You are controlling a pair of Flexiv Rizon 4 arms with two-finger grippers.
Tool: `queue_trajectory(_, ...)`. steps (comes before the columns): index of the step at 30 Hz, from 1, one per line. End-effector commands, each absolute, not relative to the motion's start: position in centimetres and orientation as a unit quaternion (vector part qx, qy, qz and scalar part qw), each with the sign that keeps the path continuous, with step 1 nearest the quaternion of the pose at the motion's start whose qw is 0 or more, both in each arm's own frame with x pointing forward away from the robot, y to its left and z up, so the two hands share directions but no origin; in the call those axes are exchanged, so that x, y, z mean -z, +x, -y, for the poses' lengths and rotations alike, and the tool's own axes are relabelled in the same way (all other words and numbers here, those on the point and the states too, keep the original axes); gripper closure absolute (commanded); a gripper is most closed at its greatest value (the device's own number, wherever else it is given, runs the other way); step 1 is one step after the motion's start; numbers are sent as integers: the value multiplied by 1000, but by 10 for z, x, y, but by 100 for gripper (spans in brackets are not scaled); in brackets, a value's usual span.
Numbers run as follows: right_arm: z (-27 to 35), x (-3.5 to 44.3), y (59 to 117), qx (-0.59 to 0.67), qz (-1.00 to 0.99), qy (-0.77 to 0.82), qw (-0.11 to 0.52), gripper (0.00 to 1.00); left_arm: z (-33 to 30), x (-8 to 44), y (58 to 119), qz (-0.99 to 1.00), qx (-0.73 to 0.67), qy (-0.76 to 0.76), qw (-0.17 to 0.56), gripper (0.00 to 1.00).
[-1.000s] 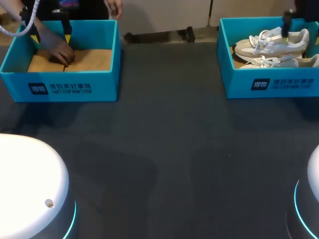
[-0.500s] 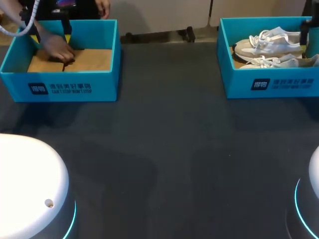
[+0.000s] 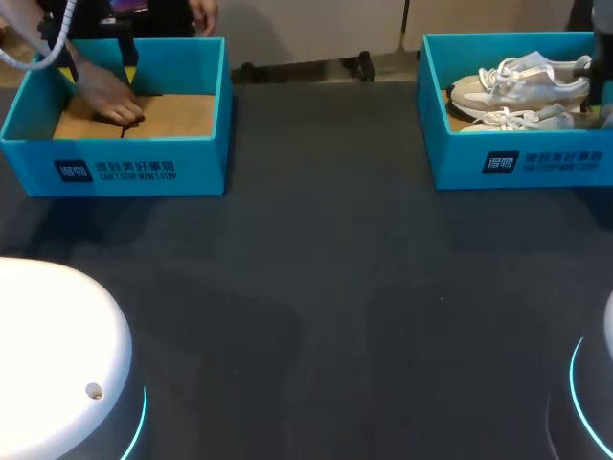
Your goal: Take the shoe out of the shoebox, open the shoe tongue, remove and reinsert the insole, then place the shoe into the shoebox
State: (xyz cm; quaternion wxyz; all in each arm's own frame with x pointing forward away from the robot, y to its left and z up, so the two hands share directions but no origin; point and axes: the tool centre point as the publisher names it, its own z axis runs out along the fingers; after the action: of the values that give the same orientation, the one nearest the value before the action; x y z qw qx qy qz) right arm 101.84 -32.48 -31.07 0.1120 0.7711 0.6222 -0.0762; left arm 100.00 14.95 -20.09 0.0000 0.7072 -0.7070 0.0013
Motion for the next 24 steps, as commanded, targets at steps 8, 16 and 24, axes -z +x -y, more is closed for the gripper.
queue_trajectory(8, 338, 334, 1028, 74, -620, 774, 109, 55, -150, 200, 1000, 707, -1, 707, 0, 0)
queue_trajectory(16, 342, 348, 1033, 73, -619, 773, 115, 54, -150, 200, 1000, 707, -1, 707, 0, 0)
queue_trajectory(24, 350, 365, 1030, 80, -611, 777, 130, 54, -150, 200, 1000, 707, -1, 707, 0, 0)
